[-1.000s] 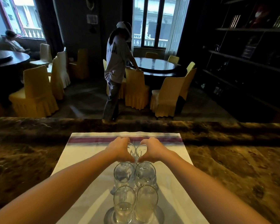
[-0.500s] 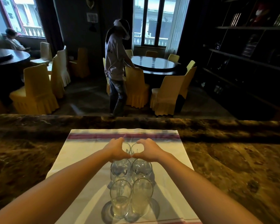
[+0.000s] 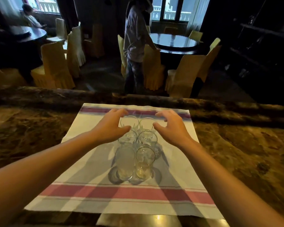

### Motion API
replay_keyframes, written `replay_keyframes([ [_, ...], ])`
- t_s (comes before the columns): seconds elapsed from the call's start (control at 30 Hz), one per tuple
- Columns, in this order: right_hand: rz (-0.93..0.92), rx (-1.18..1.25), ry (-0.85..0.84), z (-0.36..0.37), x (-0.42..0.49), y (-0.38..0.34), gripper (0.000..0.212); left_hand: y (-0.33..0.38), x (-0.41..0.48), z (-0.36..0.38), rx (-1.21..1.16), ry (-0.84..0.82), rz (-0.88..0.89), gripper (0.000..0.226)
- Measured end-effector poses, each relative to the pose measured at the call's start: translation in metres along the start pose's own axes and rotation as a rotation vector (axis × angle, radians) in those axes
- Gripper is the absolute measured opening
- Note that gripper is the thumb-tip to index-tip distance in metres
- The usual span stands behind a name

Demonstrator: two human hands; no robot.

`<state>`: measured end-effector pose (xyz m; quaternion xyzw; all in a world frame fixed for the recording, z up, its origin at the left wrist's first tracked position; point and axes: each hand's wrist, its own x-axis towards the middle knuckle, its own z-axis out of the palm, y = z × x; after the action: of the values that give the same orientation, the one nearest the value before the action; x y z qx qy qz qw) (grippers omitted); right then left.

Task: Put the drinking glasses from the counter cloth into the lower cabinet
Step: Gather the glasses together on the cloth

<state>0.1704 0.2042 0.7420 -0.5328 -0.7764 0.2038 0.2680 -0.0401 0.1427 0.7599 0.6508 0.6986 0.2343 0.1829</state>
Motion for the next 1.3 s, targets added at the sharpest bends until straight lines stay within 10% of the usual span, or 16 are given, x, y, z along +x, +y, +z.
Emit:
replay_keyframes([
  [0.27,-0.128,-0.17,-0.388,-0.018,-0.069,-0.042,0.059,0.032,-0.055,-0.005,0.237,-0.254,0.153,0.062],
  [0.67,0.007,-0.229,-0.065,0.009,-0.163,-0.071,0.057,0.009,-0.138,0.01,0.301,-0.042,0.13,0.066],
  [1.3,0.189,-0.133,-0.163,0.0,-0.139,-0.064,0.069,0.045,-0.125,0.02,0.35,0.001,-0.063,0.066],
])
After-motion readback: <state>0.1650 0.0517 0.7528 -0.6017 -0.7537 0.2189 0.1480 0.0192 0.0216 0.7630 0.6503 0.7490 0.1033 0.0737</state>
